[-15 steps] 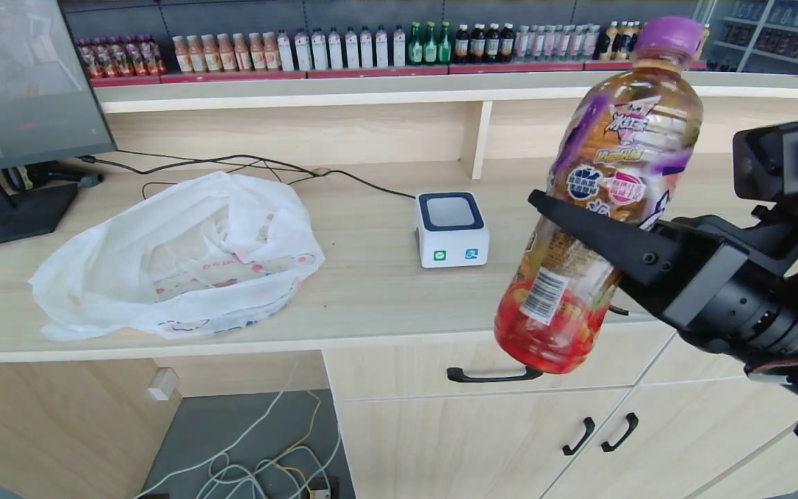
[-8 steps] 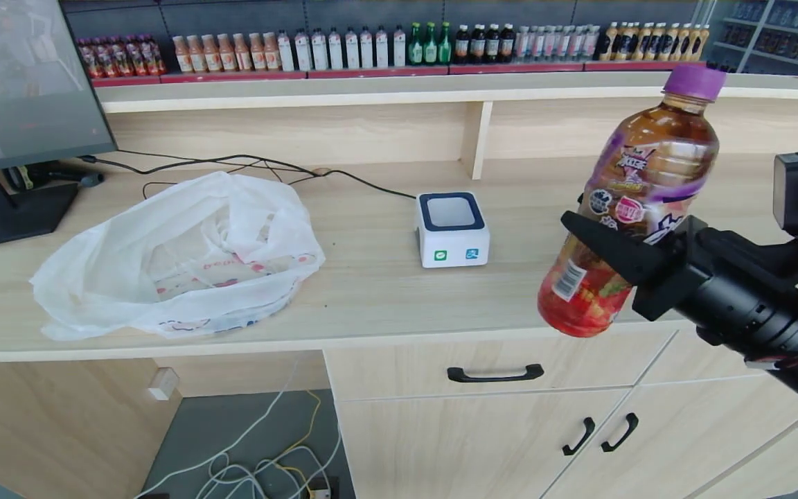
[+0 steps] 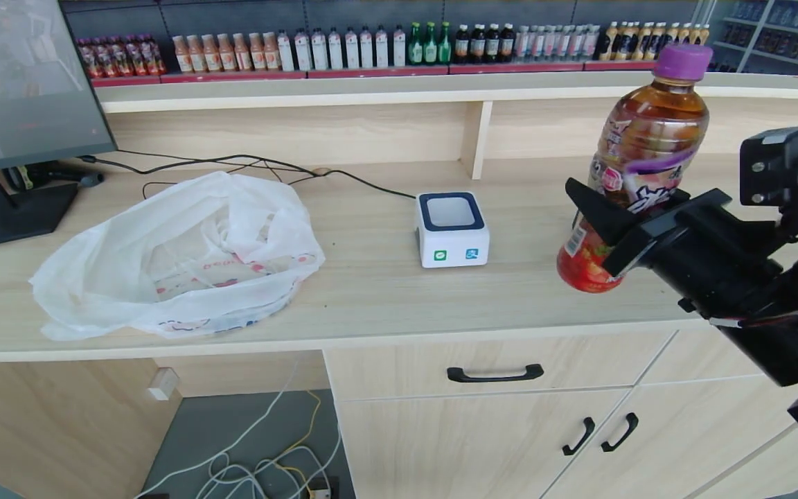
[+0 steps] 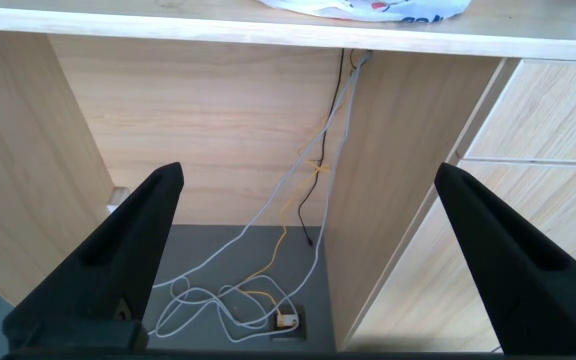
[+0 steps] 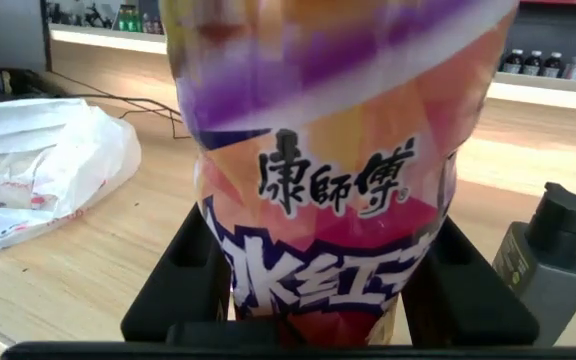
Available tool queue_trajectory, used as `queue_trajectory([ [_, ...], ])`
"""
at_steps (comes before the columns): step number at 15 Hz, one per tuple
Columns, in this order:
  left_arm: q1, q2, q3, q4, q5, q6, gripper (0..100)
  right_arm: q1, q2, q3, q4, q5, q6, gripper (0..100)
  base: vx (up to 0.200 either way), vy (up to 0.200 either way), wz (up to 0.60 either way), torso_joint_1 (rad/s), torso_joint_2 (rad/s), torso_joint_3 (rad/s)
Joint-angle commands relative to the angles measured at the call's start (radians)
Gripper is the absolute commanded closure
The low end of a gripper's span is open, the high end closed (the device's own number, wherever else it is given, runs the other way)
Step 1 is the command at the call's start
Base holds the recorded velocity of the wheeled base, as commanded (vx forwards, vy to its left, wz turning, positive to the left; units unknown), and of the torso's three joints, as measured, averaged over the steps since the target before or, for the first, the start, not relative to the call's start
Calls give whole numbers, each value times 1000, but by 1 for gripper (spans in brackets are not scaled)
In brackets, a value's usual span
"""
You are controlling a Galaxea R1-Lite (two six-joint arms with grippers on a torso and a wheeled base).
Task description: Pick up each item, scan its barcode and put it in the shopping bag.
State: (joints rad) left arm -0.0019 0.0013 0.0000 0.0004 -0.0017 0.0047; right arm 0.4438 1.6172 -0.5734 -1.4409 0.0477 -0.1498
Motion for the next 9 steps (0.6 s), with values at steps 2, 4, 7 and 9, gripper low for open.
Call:
queue_trajectory([
  [2,0,0,0,0,0,0,0,73,4,-33,33,-75,-16,100,0,0,0,0,0,0],
  [4,0,0,0,0,0,0,0,110,0,-66,33,-89,-31,100,0,0,0,0,0,0],
  [7,0,0,0,0,0,0,0,113,-16,-59,33,-78,3,100,0,0,0,0,0,0],
  [9,0,0,0,0,0,0,0,113,-3,-65,34,-74,72,100,0,0,0,0,0,0],
])
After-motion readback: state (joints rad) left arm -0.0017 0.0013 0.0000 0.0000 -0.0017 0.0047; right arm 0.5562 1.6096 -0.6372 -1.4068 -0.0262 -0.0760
